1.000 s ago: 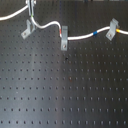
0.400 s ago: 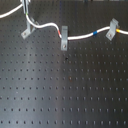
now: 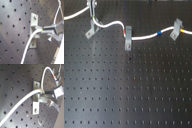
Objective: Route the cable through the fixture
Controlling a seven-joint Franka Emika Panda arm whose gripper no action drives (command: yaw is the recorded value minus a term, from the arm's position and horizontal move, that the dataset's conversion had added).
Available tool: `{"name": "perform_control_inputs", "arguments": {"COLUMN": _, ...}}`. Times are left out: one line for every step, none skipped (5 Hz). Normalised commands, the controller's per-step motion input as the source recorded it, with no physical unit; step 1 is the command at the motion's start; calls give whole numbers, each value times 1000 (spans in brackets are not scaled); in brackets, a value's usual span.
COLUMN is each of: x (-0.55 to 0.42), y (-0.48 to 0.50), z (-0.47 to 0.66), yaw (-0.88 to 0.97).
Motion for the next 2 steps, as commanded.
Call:
{"name": "perform_control_inputs", "arguments": {"x": -390, "y": -39, "z": 72, "yaw": -171}}
{"name": "perform_control_inputs", "arguments": {"x": -253, "y": 16, "z": 67, "yaw": 0}}
